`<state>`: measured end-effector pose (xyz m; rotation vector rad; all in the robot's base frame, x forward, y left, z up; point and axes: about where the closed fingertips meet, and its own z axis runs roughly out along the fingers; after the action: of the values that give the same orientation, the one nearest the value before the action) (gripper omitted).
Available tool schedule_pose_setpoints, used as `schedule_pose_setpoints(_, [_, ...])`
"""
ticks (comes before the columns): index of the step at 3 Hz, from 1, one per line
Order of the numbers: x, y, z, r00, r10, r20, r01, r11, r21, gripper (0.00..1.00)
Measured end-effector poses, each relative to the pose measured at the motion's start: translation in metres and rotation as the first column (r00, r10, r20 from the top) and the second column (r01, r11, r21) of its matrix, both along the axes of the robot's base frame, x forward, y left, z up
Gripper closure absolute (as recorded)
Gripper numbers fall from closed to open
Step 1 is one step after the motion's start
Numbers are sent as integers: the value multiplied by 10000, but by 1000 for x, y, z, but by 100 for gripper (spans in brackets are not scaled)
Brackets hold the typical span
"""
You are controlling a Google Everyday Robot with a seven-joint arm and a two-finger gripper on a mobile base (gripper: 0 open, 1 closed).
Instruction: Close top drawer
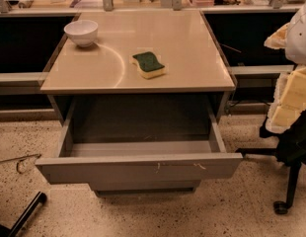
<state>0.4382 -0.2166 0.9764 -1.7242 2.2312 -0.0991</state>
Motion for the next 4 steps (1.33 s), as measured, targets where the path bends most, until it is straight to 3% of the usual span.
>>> schedule_pose_setpoints(2, [-5, 11, -13, 9995, 246, -182, -243, 9996, 133, 0])
schedule_pose_setpoints(3, [-26, 29, -41, 9947, 893, -511, -864, 9946, 569, 0])
schedule_pose_setpoints(4, [-47, 45, -84, 9805, 1779, -837, -1589, 9678, 1954, 0])
